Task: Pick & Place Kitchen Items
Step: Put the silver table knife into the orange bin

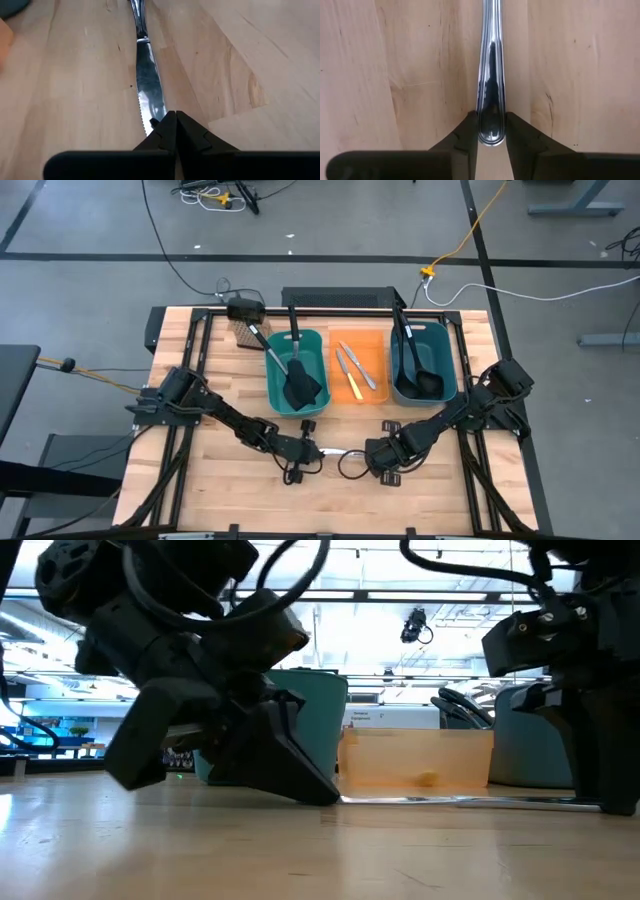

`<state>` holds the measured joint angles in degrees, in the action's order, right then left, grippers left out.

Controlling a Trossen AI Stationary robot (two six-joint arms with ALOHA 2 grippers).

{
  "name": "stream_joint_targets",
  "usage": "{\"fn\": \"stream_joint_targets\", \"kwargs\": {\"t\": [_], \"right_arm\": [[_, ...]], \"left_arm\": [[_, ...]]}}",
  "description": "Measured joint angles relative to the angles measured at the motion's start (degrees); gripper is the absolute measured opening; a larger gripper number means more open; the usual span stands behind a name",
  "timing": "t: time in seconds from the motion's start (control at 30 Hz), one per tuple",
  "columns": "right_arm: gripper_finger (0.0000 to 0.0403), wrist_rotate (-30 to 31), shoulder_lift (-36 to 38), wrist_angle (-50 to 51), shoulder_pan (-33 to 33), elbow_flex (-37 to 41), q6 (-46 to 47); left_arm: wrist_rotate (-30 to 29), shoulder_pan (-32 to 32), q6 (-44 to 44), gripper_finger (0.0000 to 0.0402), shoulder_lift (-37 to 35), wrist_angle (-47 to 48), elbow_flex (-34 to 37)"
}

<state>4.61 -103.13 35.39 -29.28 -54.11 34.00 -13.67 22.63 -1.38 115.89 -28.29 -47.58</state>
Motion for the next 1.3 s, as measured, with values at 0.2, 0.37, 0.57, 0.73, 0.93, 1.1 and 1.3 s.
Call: {"fn": "stream_joint_targets", "kwargs": {"t": [0.2, 0.37, 0.57, 0.73, 0.93, 1.1, 1.3], "right_arm": [[0.0083, 4.45, -0.14, -0.08, -2.27, 0.00, 1.32], [0.0083, 7.40, -0.34, -0.64, -3.39, 0.00, 1.56], [0.0083, 9.08, -0.44, -0.67, -4.18, 0.00, 1.81], [0.0083, 9.79, -0.50, -0.57, -4.72, 0.00, 1.94], [0.0083, 12.94, -0.66, -0.05, -5.80, 0.11, 1.72], [0.0083, 15.68, -0.81, 0.18, -6.85, 0.24, 1.70], [0.0083, 16.42, -0.85, 0.64, -6.97, 0.26, 1.52]], "left_arm": [[-6.27, 1.72, -2.07, 0.0016, -2.07, 0.63, 0.27], [-7.36, 1.71, -2.32, 0.0031, -2.07, -0.34, 0.02], [-9.35, 2.33, -4.50, 0.0079, -2.07, 0.40, -2.07], [-13.05, 2.75, -5.76, 0.0135, -2.13, 2.64, -3.85], [-8.47, 0.77, -2.43, 0.0195, -2.24, 5.64, -4.08], [-5.36, -0.81, -0.32, 0.0224, -2.43, 6.66, -4.19], [-2.43, -1.52, 0.08, 0.0208, -2.44, 6.78, -4.23]]}}
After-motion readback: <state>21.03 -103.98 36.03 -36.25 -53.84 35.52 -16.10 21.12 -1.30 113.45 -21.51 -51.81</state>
